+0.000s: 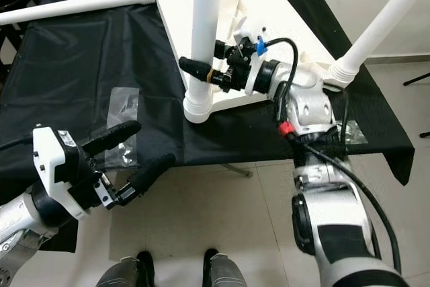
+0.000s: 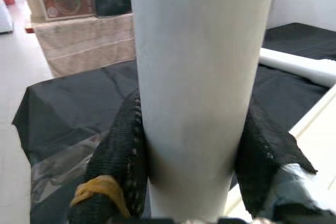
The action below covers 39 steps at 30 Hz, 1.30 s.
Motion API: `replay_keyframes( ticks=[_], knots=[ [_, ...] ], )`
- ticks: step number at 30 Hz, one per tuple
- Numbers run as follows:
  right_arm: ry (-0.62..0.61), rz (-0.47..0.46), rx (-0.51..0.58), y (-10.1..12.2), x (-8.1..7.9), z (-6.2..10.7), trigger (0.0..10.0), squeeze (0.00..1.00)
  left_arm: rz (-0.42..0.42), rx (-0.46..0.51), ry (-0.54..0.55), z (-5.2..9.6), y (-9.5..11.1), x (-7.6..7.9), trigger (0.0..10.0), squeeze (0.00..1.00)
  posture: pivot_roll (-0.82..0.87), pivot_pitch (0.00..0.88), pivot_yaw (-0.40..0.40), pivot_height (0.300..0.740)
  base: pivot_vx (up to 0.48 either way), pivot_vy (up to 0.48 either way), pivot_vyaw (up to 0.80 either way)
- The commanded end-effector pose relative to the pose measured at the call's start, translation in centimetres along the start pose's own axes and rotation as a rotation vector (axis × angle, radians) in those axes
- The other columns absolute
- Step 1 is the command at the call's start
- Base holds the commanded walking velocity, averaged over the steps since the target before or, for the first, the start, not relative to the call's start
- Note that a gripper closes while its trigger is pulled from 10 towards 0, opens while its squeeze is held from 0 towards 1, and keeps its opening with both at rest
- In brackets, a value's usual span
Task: Building children table
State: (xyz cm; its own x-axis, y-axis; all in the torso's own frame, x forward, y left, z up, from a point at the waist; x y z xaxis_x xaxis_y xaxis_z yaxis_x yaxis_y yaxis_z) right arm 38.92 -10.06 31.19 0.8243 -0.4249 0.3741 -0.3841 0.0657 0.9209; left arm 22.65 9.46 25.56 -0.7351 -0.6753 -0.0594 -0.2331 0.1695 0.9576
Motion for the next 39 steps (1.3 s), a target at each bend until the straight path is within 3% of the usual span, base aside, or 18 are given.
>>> replay_keyframes(
  ticks=[1,8,9,10,12,13,14,16,18,23,24,31,32,33,35,36,37,39],
  knots=[
    [0.014,0.020,-0.018,-0.1,0.1,0.4,0.0,0.00,-0.004,-0.011,-0.013,0.2,0.1,0.3,10.0,0.00,0.06,0.311,-0.075,0.740,0.000,0.000,0.00],
    [0.014,0.035,-0.058,-0.9,-0.8,0.7,0.0,0.00,-0.002,-0.011,-0.014,0.1,0.1,0.4,10.0,0.00,0.05,0.315,-0.079,0.740,0.000,0.000,0.00],
    [-0.254,0.039,-0.118,-3.3,-1.0,0.2,0.0,0.00,0.000,-0.011,-0.013,0.1,0.1,0.5,10.0,0.00,0.04,0.319,-0.098,0.740,0.000,0.000,0.00],
    [-0.254,0.039,-0.118,-3.3,-1.0,0.2,0.0,0.00,0.000,-0.011,-0.013,0.1,0.1,0.5,10.0,0.00,0.04,0.319,-0.098,0.740,0.000,0.000,0.00],
    [-0.545,0.040,-0.147,-4.7,-0.8,0.9,0.0,0.00,0.001,-0.011,-0.011,0.1,0.1,0.5,10.0,0.00,0.04,0.319,-0.098,0.740,0.000,0.000,0.00],
    [-0.545,0.040,-0.147,-4.7,-0.8,0.9,0.0,0.00,0.001,-0.011,-0.011,0.1,0.1,0.5,10.0,0.00,0.04,0.319,-0.098,0.740,0.000,0.000,0.00],
    [-0.722,-0.027,-0.189,-6.7,-2.5,2.0,0.0,0.00,0.000,-0.009,-0.007,0.1,0.1,0.5,10.0,0.00,0.05,0.319,-0.110,0.740,0.000,0.000,0.00],
    [-0.907,-0.135,-0.259,-9.3,-5.4,3.3,0.0,0.00,-0.002,-0.004,-0.003,0.0,0.2,0.4,10.0,0.00,0.06,0.320,-0.102,0.740,0.000,0.000,0.00],
    [-0.952,-0.170,-0.281,-10.0,-6.4,3.5,0.0,0.00,-0.003,-0.002,-0.001,-0.1,0.3,0.4,10.0,0.00,0.06,0.320,-0.102,0.740,0.000,0.000,0.00],
    [-0.960,-0.161,-0.269,-10.0,-5.4,1.9,0.0,0.00,-0.003,-0.010,-0.011,0.0,0.2,0.5,10.0,0.00,0.06,0.307,-0.095,0.740,0.000,0.000,0.00],
    [-0.924,-0.156,-0.273,-9.7,-5.4,1.5,10.0,0.00,-0.004,-0.009,-0.011,0.0,0.3,0.4,10.0,0.00,0.05,0.304,-0.092,0.740,0.000,0.000,0.00],
    [-0.851,-0.136,-0.272,-9.2,-5.5,0.8,10.0,0.00,-0.004,-0.006,-0.011,-0.1,0.3,0.3,10.0,0.00,0.05,0.304,-0.092,0.740,0.000,0.000,0.00],
    [-0.803,-0.155,-0.224,-8.3,-5.5,0.6,10.0,0.97,-0.002,-0.005,-0.013,-0.2,0.3,0.3,10.0,0.00,0.04,0.305,-0.089,0.740,0.000,0.000,0.00],
    [-0.803,-0.155,-0.224,-8.3,-5.5,0.6,10.0,0.97,-0.002,-0.005,-0.013,-0.2,0.3,0.3,10.0,0.00,0.04,0.305,-0.089,0.740,0.000,0.000,0.00],
    [-0.681,-0.142,-0.153,-7.0,-5.0,0.4,10.0,1.00,0.002,-0.004,-0.017,-0.3,0.2,0.4,10.0,0.00,0.04,0.306,-0.090,0.740,0.000,0.000,0.00],
    [-0.546,-0.123,-0.102,-5.6,-4.9,0.6,10.0,1.00,0.008,-0.004,-0.020,-0.3,0.1,0.5,10.0,0.00,0.04,0.309,-0.089,0.740,0.000,0.000,0.00],
    [-0.546,-0.123,-0.102,-5.6,-4.9,0.6,10.0,1.00,0.008,-0.004,-0.020,-0.3,0.1,0.5,10.0,0.00,0.04,0.309,-0.089,0.740,0.000,0.000,0.00],
    [-0.374,-0.050,-0.102,-4.2,-3.7,1.9,10.0,1.00,0.018,-0.007,-0.026,-0.4,0.0,0.8,10.0,0.00,0.04,0.315,-0.091,0.740,0.000,0.000,0.00]
  ],
)
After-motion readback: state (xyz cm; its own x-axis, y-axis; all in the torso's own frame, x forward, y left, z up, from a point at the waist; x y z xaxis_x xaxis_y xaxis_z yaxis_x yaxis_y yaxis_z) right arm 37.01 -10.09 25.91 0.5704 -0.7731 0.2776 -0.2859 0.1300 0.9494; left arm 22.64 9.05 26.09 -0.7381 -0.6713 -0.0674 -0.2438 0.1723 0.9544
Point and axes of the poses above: a point about 5 cm out from each wrist's last joint towards the gripper, its own z axis pointing back from the gripper into the wrist, its own y axis along the axis of the wrist's last joint, x = y × z, the point moved 5 cm from there along -z, pointing out of the wrist towards the gripper, and after that the axes turned 4 degrees about z, right-handed, at the moved point
